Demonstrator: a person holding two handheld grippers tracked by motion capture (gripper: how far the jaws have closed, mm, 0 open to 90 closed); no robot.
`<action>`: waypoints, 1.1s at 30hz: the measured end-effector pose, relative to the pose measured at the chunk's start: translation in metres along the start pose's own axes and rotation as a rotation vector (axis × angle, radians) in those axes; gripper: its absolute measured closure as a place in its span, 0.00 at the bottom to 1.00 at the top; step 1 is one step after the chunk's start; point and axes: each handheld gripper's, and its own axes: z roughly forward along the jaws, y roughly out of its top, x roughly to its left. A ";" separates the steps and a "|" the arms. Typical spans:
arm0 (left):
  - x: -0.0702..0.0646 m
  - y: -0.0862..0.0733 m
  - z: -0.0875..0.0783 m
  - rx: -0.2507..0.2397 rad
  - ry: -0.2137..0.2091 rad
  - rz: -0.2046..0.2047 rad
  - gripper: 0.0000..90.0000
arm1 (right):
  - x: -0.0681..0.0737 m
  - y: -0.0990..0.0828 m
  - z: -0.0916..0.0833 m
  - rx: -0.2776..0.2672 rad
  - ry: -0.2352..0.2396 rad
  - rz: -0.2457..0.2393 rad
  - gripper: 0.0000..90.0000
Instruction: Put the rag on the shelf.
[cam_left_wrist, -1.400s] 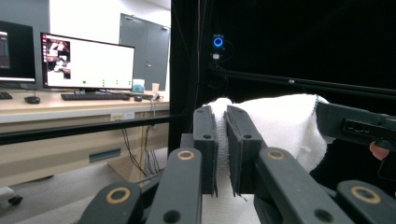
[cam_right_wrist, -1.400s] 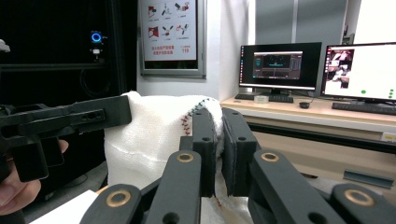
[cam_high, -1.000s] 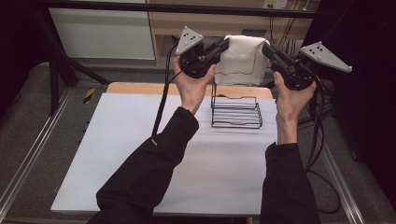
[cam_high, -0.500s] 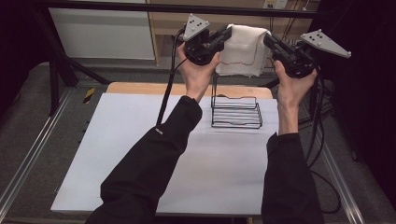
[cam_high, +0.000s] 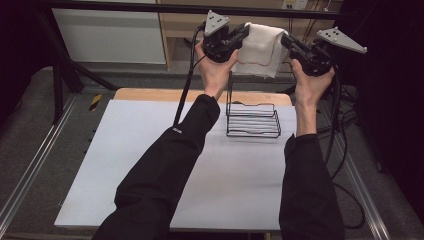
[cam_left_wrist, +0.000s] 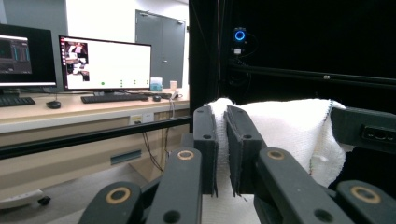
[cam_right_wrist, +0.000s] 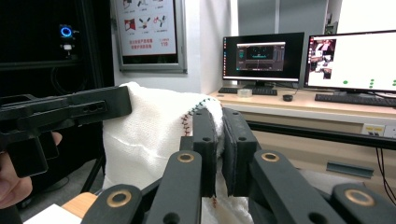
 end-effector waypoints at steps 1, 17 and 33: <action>0.000 -0.002 0.001 0.005 -0.001 0.006 0.92 | -0.001 -0.001 0.000 0.003 -0.002 0.000 0.95; 0.003 -0.037 0.013 0.076 -0.018 0.023 0.92 | -0.019 -0.033 0.005 0.072 -0.010 0.027 0.95; 0.002 -0.063 0.003 0.109 -0.039 0.027 0.92 | -0.020 -0.059 0.001 0.124 -0.001 0.027 0.95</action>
